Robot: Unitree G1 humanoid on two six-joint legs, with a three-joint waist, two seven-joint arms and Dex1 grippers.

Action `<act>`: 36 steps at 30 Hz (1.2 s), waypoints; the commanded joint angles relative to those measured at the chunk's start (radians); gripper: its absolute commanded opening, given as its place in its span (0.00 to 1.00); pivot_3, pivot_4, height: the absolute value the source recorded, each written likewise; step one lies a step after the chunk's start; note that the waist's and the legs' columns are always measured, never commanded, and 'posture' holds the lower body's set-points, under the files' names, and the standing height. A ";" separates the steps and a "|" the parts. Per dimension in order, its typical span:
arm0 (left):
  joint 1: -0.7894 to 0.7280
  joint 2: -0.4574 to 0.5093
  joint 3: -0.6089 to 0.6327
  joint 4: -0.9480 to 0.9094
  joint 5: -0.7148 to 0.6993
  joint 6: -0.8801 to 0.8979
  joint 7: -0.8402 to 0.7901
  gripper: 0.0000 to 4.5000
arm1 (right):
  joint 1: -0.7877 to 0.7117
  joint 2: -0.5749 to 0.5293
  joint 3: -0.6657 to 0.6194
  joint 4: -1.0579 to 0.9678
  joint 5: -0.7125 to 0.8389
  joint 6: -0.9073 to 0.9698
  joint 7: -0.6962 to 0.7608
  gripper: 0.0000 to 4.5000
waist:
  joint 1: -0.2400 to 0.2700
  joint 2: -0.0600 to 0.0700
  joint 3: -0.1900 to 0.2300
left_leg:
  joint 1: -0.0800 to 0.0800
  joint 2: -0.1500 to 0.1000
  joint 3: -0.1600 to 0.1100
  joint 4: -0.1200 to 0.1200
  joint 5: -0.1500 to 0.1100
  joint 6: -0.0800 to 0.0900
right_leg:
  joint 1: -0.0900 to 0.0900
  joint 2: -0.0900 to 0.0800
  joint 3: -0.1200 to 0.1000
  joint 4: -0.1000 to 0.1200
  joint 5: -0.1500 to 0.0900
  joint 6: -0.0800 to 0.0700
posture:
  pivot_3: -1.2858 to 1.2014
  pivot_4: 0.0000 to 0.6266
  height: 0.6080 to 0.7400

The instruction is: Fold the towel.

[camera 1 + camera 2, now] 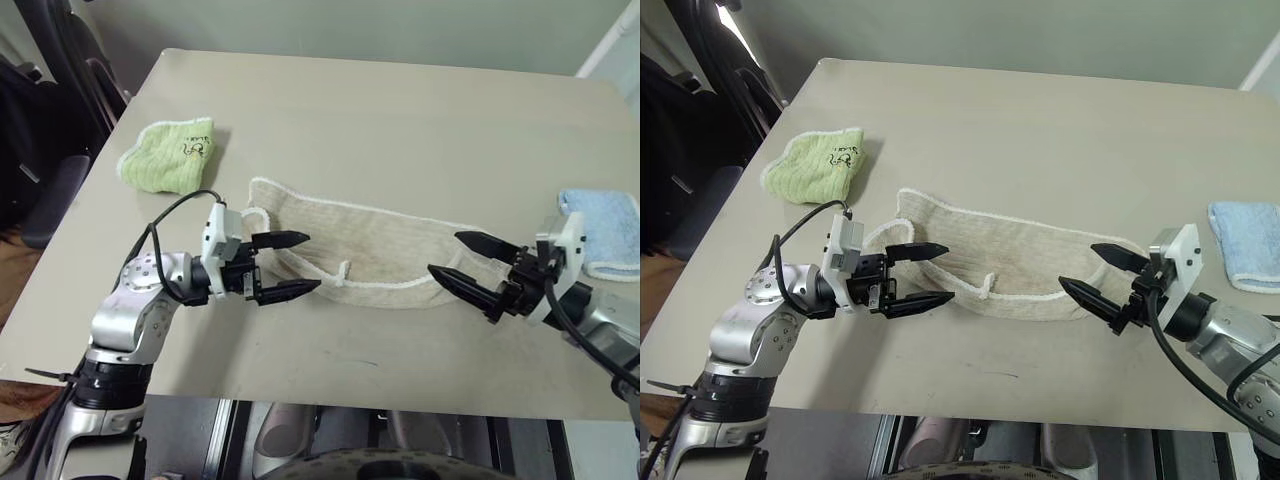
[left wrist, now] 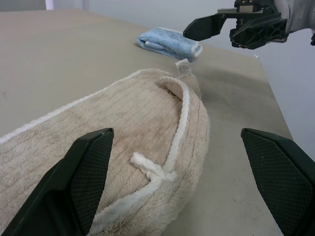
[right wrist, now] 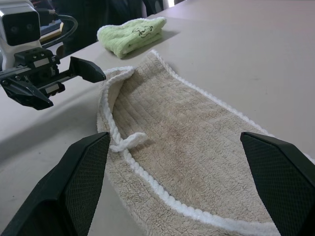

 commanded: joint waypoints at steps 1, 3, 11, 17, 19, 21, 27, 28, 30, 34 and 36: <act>-0.023 0.001 0.007 -0.011 -0.006 -0.004 0.002 1.00 | 0.006 0.003 -0.013 -0.027 0.001 -0.016 -0.001 1.00 | 0.000 0.000 0.000 | 0.000 0.000 0.000 0.000 0.000 0.000 | 0.000 0.000 0.000 0.000 0.000 0.000 | 0.52 0.24 0.95; -0.028 -0.007 0.002 -0.010 -0.006 -0.006 0.006 1.00 | 0.012 0.003 -0.017 -0.030 0.003 -0.015 -0.002 1.00 | 0.000 0.000 0.000 | 0.000 0.000 0.000 0.000 0.000 0.000 | 0.000 0.000 0.000 0.000 0.000 0.000 | 0.52 0.24 0.95; 0.007 -0.026 0.002 -0.032 -0.005 -0.014 0.016 1.00 | 0.019 -0.024 -0.062 -0.004 0.016 -0.006 0.010 1.00 | -0.001 0.000 0.000 | 0.000 0.000 0.000 0.000 0.000 -0.001 | 0.000 0.000 0.000 0.000 0.000 0.000 | 0.52 0.24 0.95; 0.000 -0.046 -0.004 -0.009 0.014 -0.048 0.026 1.00 | -0.039 -0.040 -0.085 0.056 0.005 0.009 -0.026 1.00 | 0.000 0.000 0.000 | 0.000 0.000 0.000 0.000 -0.001 0.000 | 0.000 0.000 0.000 0.000 0.001 -0.001 | 0.52 0.24 0.95; 0.011 -0.059 -0.012 -0.025 0.019 -0.052 0.039 1.00 | -0.065 -0.045 -0.095 0.100 -0.015 0.004 -0.025 1.00 | -0.001 0.000 0.000 | 0.000 0.000 0.000 0.000 -0.001 0.001 | 0.000 0.000 0.000 0.000 0.001 -0.001 | 0.52 0.24 0.95; 0.027 -0.070 -0.020 -0.039 0.028 -0.060 0.049 1.00 | -0.096 -0.049 -0.109 0.157 0.002 0.029 -0.029 1.00 | -0.001 0.000 0.000 | 0.000 0.000 0.000 0.000 -0.001 0.001 | 0.000 0.000 0.000 0.000 0.001 -0.001 | 0.52 0.24 0.95; 0.024 -0.091 -0.026 -0.042 0.027 -0.064 0.071 1.00 | -0.175 -0.137 -0.108 0.315 0.012 0.163 -0.011 1.00 | 0.002 0.000 0.000 | 0.000 0.000 0.000 0.000 0.000 0.000 | 0.000 0.000 0.000 0.000 0.001 0.000 | 0.52 0.24 0.95; 0.026 -0.097 -0.033 -0.043 0.032 -0.068 0.076 1.00 | -0.182 -0.150 -0.115 0.347 0.010 0.175 0.001 1.00 | 0.002 0.000 0.000 | 0.000 0.000 0.000 0.000 0.000 0.000 | 0.000 0.000 0.000 0.000 0.001 0.000 | 0.52 0.24 0.95; 0.021 -0.106 -0.040 -0.035 0.038 -0.074 0.076 1.00 | -0.218 -0.169 -0.113 0.416 0.013 0.215 0.007 1.00 | 0.002 0.000 0.000 | 0.000 0.000 0.000 0.000 0.000 0.000 | 0.000 0.000 0.000 0.000 0.001 0.000 | 0.52 0.24 0.95; -0.007 -0.122 -0.058 0.000 0.048 -0.088 0.057 1.00 | -0.318 -0.200 -0.051 0.544 -0.010 0.292 0.044 1.00 | 0.002 0.000 0.000 | 0.000 0.000 0.000 -0.001 0.000 0.000 | -0.001 0.000 0.000 0.000 0.002 0.000 | 0.52 0.24 0.95; -0.020 -0.132 -0.069 0.018 0.058 -0.101 0.055 1.00 | -0.361 -0.210 -0.009 0.603 -0.046 0.304 0.064 1.00 | 0.002 0.000 0.000 | 0.001 0.000 0.000 -0.001 0.001 0.001 | 0.000 0.000 0.000 0.001 0.002 0.000 | 0.52 0.24 0.95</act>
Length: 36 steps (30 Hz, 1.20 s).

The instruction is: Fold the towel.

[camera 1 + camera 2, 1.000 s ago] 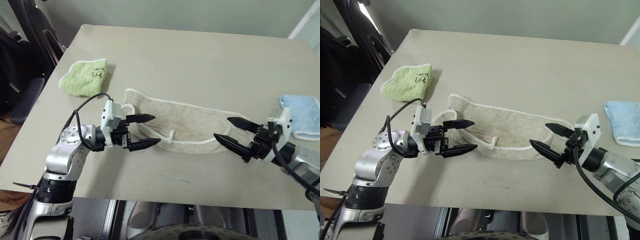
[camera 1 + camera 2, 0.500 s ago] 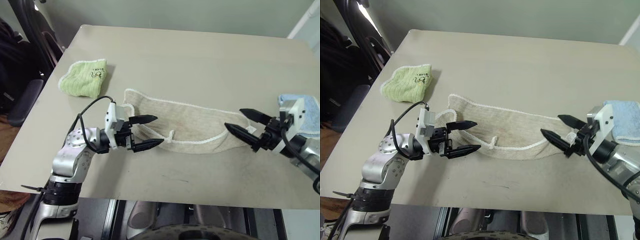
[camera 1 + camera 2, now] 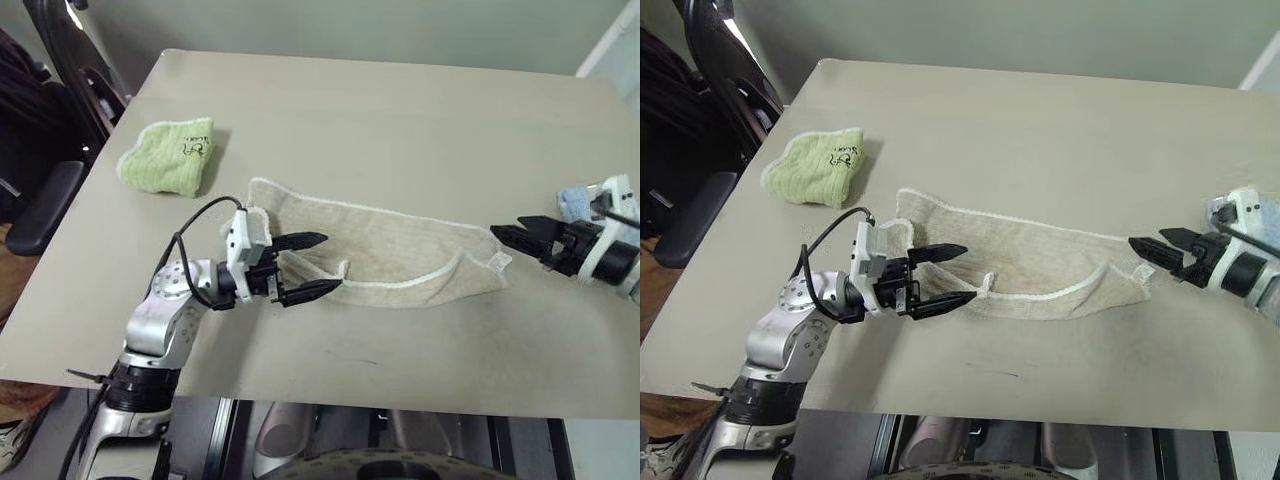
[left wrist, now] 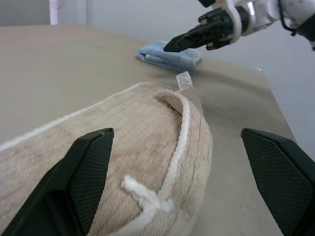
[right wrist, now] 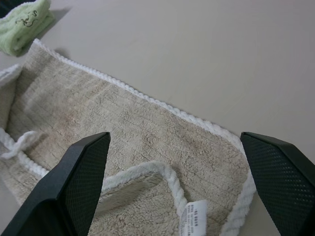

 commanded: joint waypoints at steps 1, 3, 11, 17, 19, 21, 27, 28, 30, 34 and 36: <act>-0.027 -0.015 -0.012 0.011 0.013 -0.033 -0.005 1.00 | -0.058 -0.027 0.059 0.071 -0.050 0.020 0.043 1.00 | 0.000 0.000 0.000 | 0.000 0.000 0.000 0.000 0.000 0.001 | 0.000 0.000 0.000 0.000 0.000 0.000 | 0.52 0.24 0.95; -0.033 -0.024 -0.016 0.022 0.016 -0.042 -0.006 1.00 | -0.123 -0.017 0.127 0.136 -0.099 0.020 0.060 1.00 | 0.000 0.000 0.000 | 0.000 0.000 0.000 0.000 0.002 0.003 | 0.000 0.000 0.000 0.001 0.000 0.000 | 0.52 0.24 0.95; -0.016 -0.034 -0.028 0.007 0.016 -0.054 0.001 1.00 | -0.271 0.019 0.270 0.366 -0.241 -0.033 0.164 1.00 | 0.001 0.000 0.000 | 0.000 0.000 0.000 0.000 0.005 0.010 | -0.001 0.000 -0.001 0.003 0.000 0.002 | 0.52 0.24 0.95; 0.000 -0.032 -0.015 0.004 0.020 -0.065 0.017 1.00 | -0.324 0.008 0.328 0.517 -0.343 -0.098 0.282 1.00 | 0.005 0.000 0.000 | 0.000 0.000 0.000 0.000 0.004 0.009 | -0.001 -0.001 -0.001 0.004 0.000 0.001 | 0.52 0.24 0.95; 0.010 -0.032 -0.016 -0.004 0.020 -0.066 0.021 1.00 | -0.335 0.008 0.338 0.537 -0.356 -0.101 0.322 1.00 | 0.005 0.000 0.000 | 0.001 0.000 0.000 0.000 0.003 0.006 | -0.001 -0.001 -0.001 0.004 0.000 0.000 | 0.52 0.24 0.95; 0.021 -0.030 -0.017 -0.015 0.019 -0.067 0.027 1.00 | -0.337 0.011 0.351 0.535 -0.363 -0.097 0.366 1.00 | 0.005 0.000 0.000 | 0.001 0.000 0.000 0.000 0.001 0.004 | -0.001 -0.001 -0.001 0.004 0.000 -0.002 | 0.52 0.24 0.95; 0.030 -0.029 -0.017 -0.025 0.017 -0.066 0.040 1.00 | -0.349 0.052 0.351 0.501 -0.360 -0.077 0.432 1.00 | 0.004 0.000 0.000 | 0.001 0.000 0.000 -0.001 0.000 0.003 | -0.001 -0.001 -0.002 0.004 0.000 -0.005 | 0.52 0.24 0.95; 0.030 -0.028 -0.017 -0.026 0.017 -0.066 0.041 1.00 | -0.351 0.058 0.353 0.492 -0.360 -0.070 0.439 1.00 | 0.004 0.000 0.000 | 0.002 0.000 0.000 -0.001 0.000 0.003 | -0.001 -0.001 -0.002 0.004 0.001 -0.005 | 0.52 0.24 0.95; 0.030 -0.027 -0.016 -0.025 0.016 -0.066 0.042 1.00 | -0.357 0.072 0.359 0.481 -0.369 -0.066 0.445 1.00 | 0.002 0.000 0.000 | 0.002 0.000 0.000 -0.001 -0.001 0.004 | -0.002 -0.001 -0.002 0.005 0.001 -0.006 | 0.52 0.24 0.95; 0.034 -0.026 -0.014 -0.022 0.019 -0.074 0.045 1.00 | -0.393 0.103 0.359 0.514 -0.392 -0.082 0.439 1.00 | -0.003 0.001 0.000 | 0.002 0.000 0.000 -0.001 0.000 0.003 | -0.002 -0.001 -0.002 0.005 0.001 -0.007 | 0.52 0.24 0.95; 0.040 -0.027 -0.015 -0.026 0.020 -0.078 0.049 1.00 | -0.417 0.112 0.352 0.551 -0.411 -0.100 0.426 1.00 | -0.003 0.001 0.000 | 0.002 0.000 0.000 -0.001 0.001 0.003 | -0.002 -0.001 -0.002 0.005 0.001 -0.007 | 0.52 0.24 0.95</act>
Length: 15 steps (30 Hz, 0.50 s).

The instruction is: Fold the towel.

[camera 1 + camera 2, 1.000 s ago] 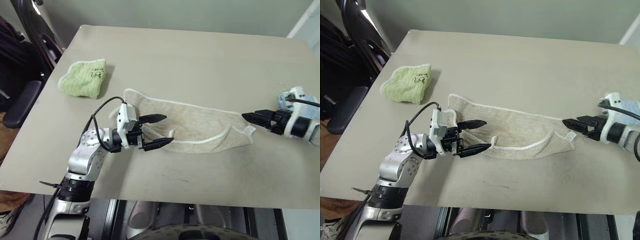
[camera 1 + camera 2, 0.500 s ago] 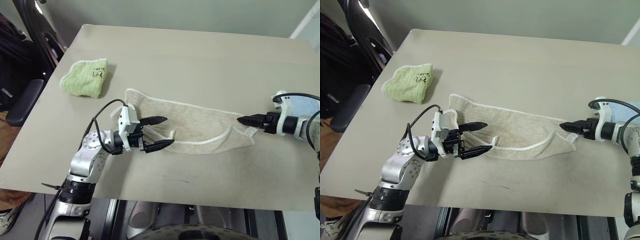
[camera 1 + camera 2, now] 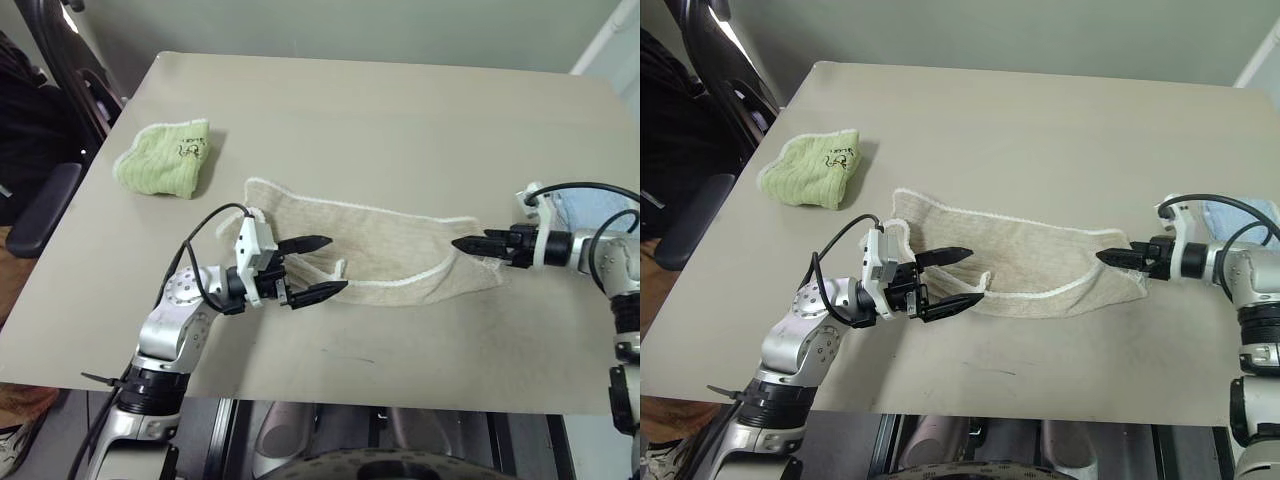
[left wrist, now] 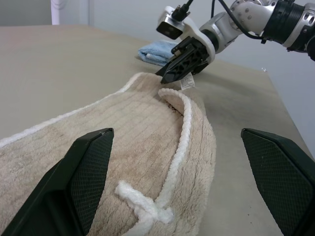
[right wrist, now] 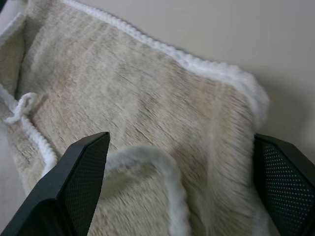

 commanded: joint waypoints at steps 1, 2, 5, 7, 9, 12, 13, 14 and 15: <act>0.010 0.000 0.017 -0.037 -0.002 -0.026 0.006 1.00 | -0.051 0.005 -0.026 0.049 -0.027 -0.039 -0.003 1.00 | 0.000 0.000 0.000 | 0.000 0.000 0.000 0.000 0.000 0.000 | 0.000 0.000 0.000 0.000 0.000 0.000 | 0.52 0.24 0.95; 0.013 -0.001 0.017 -0.037 -0.001 -0.029 0.007 1.00 | -0.063 0.006 -0.035 0.065 -0.029 -0.044 -0.001 1.00 | 0.000 0.000 0.000 | 0.000 0.000 0.000 0.000 0.000 0.000 | 0.000 0.000 0.000 0.000 0.000 0.000 | 0.52 0.24 0.95; 0.015 -0.001 0.017 -0.029 0.002 -0.038 0.006 1.00 | -0.088 0.012 -0.049 0.096 -0.034 -0.051 0.003 1.00 | 0.003 0.000 0.000 | 0.000 0.000 0.000 0.000 0.000 0.000 | 0.000 0.000 0.000 0.000 0.000 0.000 | 0.52 0.24 0.95; 0.012 -0.001 0.018 -0.022 0.002 -0.042 0.005 1.00 | -0.099 0.016 -0.050 0.102 -0.030 -0.041 0.015 1.00 | 0.004 0.000 0.000 | -0.001 0.000 0.000 0.000 0.000 -0.001 | 0.000 0.000 0.000 0.001 0.000 0.000 | 0.52 0.24 0.95; 0.010 -0.002 0.019 -0.017 0.003 -0.046 0.005 1.00 | -0.092 0.012 -0.042 0.083 -0.026 -0.027 0.039 1.00 | 0.004 0.000 0.000 | -0.001 0.000 0.000 0.000 -0.001 -0.001 | 0.000 0.000 0.000 0.001 0.000 -0.001 | 0.52 0.24 0.95; 0.007 -0.004 0.019 -0.006 0.004 -0.055 0.003 1.00 | -0.074 0.000 -0.033 0.035 -0.012 0.005 0.077 1.00 | 0.005 0.000 0.000 | -0.001 0.000 0.000 0.000 -0.001 -0.002 | -0.001 0.000 0.000 0.000 0.000 -0.001 | 0.52 0.24 0.95; 0.008 -0.004 0.019 -0.002 0.006 -0.059 0.003 1.00 | -0.072 0.000 -0.036 0.024 -0.008 0.020 0.081 1.00 | 0.005 0.000 0.000 | -0.001 0.000 0.000 0.000 -0.002 -0.003 | 0.000 0.000 0.000 0.000 0.000 -0.001 | 0.52 0.24 0.95; 0.008 -0.005 0.019 0.001 0.007 -0.062 0.002 1.00 | -0.072 0.001 -0.039 0.017 -0.007 0.030 0.083 1.00 | 0.004 0.000 0.000 | -0.001 0.000 0.000 0.000 -0.002 -0.003 | -0.001 0.000 0.000 0.000 0.000 -0.001 | 0.52 0.24 0.95; 0.009 -0.007 0.018 0.003 0.008 -0.066 0.001 1.00 | -0.069 -0.002 -0.035 -0.002 0.000 0.056 0.093 1.00 | 0.004 0.000 0.000 | -0.001 0.000 0.000 0.000 -0.002 -0.004 | -0.001 0.000 0.000 0.000 0.000 -0.001 | 0.52 0.24 0.95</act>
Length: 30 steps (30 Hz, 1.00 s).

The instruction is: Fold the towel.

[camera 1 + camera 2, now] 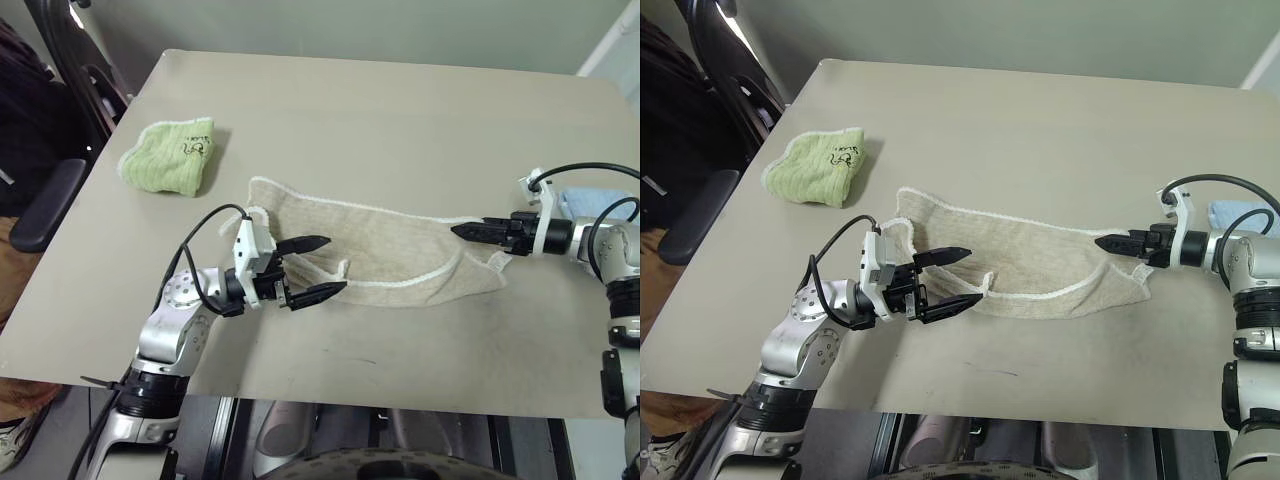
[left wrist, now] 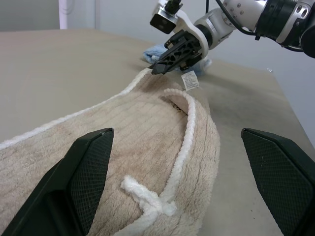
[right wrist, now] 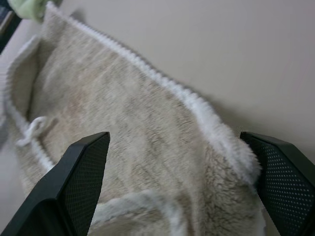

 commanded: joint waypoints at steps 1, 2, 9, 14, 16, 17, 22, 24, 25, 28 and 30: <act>-0.006 -0.008 0.016 0.002 0.003 -0.031 0.000 1.00 | 0.003 -0.024 -0.005 -0.081 0.038 0.062 0.047 1.00 | 0.000 0.000 0.000 | 0.000 0.000 0.000 0.000 0.000 0.000 | 0.000 0.000 0.000 0.000 0.000 0.000 | 0.52 0.24 0.95; -0.006 -0.010 0.014 0.003 0.004 -0.034 0.000 1.00 | 0.012 -0.027 0.006 -0.102 0.037 0.073 0.058 1.00 | 0.000 0.000 0.000 | 0.000 0.000 0.000 0.000 0.000 -0.001 | 0.000 0.000 0.000 0.000 0.000 0.000 | 0.52 0.24 0.95; -0.013 -0.011 0.014 0.020 0.009 -0.047 -0.005 1.00 | 0.033 -0.039 0.032 -0.118 0.006 0.057 0.086 1.00 | 0.000 0.000 0.000 | 0.000 0.000 0.000 0.000 0.001 -0.001 | 0.000 0.000 0.000 0.000 0.000 0.000 | 0.52 0.24 0.95; -0.007 -0.009 0.017 0.019 0.013 -0.059 -0.002 1.00 | 0.110 -0.069 0.080 -0.179 -0.032 0.014 0.103 1.00 | 0.003 0.000 0.000 | 0.000 0.000 0.000 0.000 0.001 -0.001 | 0.000 0.000 0.000 0.000 0.000 0.000 | 0.52 0.24 0.95; 0.004 -0.007 0.020 0.012 0.014 -0.063 0.001 1.00 | 0.141 -0.078 0.103 -0.207 -0.063 -0.029 0.094 1.00 | 0.002 0.000 0.000 | 0.000 0.000 0.000 0.000 0.001 -0.002 | 0.000 0.000 0.000 0.000 0.000 0.000 | 0.52 0.24 0.95; 0.011 -0.005 0.020 0.010 0.017 -0.066 0.001 1.00 | 0.146 -0.077 0.114 -0.213 -0.080 -0.043 0.082 1.00 | 0.002 0.000 0.000 | 0.001 0.000 0.000 0.000 0.001 -0.001 | 0.000 0.000 0.000 0.000 0.000 0.000 | 0.52 0.24 0.95; 0.021 -0.001 0.016 0.008 0.029 -0.078 0.003 1.00 | 0.132 -0.047 0.135 -0.114 -0.142 -0.124 0.047 1.00 | 0.001 -0.002 -0.001 | 0.003 0.000 0.000 0.000 -0.001 0.001 | 0.003 0.000 0.000 0.000 0.000 -0.001 | 0.52 0.24 0.95; 0.018 -0.002 0.022 0.004 0.024 -0.072 0.008 1.00 | 0.115 -0.036 0.124 -0.072 -0.152 -0.147 0.035 1.00 | -0.001 -0.003 -0.001 | 0.009 0.000 0.000 0.000 -0.002 0.004 | 0.009 0.000 0.000 0.000 0.000 -0.001 | 0.52 0.24 0.95; 0.016 -0.001 0.025 0.004 0.022 -0.070 0.010 1.00 | 0.104 -0.033 0.113 -0.058 -0.155 -0.160 0.028 1.00 | -0.002 -0.003 -0.001 | 0.012 0.000 0.000 0.000 -0.003 0.005 | 0.012 0.000 0.000 -0.001 0.000 -0.001 | 0.52 0.24 0.95; 0.015 0.004 0.028 0.012 0.022 -0.073 0.006 1.00 | 0.066 -0.025 0.083 -0.014 -0.151 -0.185 0.018 1.00 | -0.004 -0.002 -0.001 | 0.016 0.000 0.000 0.000 -0.003 0.006 | 0.016 0.000 0.001 -0.001 0.000 -0.002 | 0.52 0.24 0.95; 0.013 0.004 0.027 0.015 0.023 -0.073 0.004 1.00 | 0.039 -0.014 0.067 0.013 -0.140 -0.191 0.016 1.00 | -0.006 -0.002 -0.001 | 0.016 0.000 0.000 0.000 -0.003 0.006 | 0.016 0.000 0.001 -0.001 0.000 -0.002 | 0.52 0.24 0.95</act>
